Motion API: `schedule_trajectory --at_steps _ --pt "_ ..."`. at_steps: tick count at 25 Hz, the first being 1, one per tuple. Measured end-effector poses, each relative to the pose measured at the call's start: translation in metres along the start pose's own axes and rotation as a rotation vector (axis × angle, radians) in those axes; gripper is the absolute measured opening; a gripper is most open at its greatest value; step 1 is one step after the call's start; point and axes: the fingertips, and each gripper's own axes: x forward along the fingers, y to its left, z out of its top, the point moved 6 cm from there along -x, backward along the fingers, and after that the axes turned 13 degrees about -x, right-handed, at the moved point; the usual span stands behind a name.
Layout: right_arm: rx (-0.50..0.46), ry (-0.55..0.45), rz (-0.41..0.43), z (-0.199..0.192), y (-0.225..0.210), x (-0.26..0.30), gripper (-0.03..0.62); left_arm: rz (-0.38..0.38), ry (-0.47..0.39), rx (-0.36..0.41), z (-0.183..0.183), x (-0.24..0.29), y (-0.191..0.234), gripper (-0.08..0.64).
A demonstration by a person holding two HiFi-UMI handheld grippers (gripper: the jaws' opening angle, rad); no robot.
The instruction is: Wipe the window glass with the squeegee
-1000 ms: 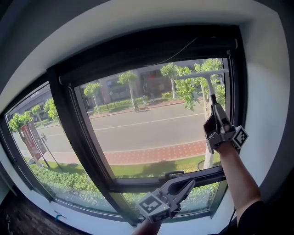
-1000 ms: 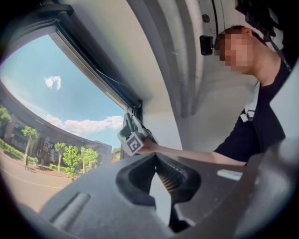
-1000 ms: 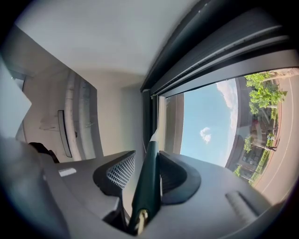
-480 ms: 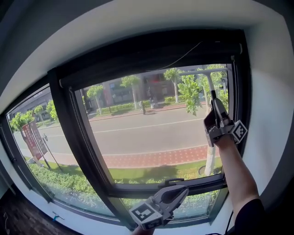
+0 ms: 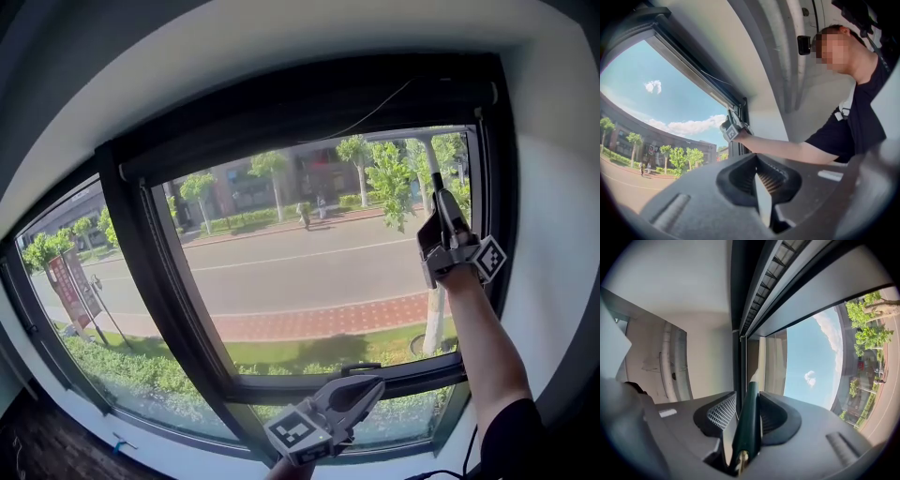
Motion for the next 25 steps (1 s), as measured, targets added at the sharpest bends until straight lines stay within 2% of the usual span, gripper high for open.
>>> schedule_trajectory --at_steps 9,18,25 --pt "-0.026 -0.042 -0.003 -0.007 0.001 0.005 0.156 0.008 0.006 -0.01 -0.005 -0.006 0.005 0.003" --pt "-0.022 -0.036 -0.002 -0.009 -0.004 -0.006 0.155 0.02 0.0 -0.011 -0.003 -0.01 0.01 0.003" --pt "-0.018 -0.031 -0.019 -0.016 -0.005 -0.033 0.155 -0.021 0.008 0.001 -0.007 -0.013 0.002 0.003"
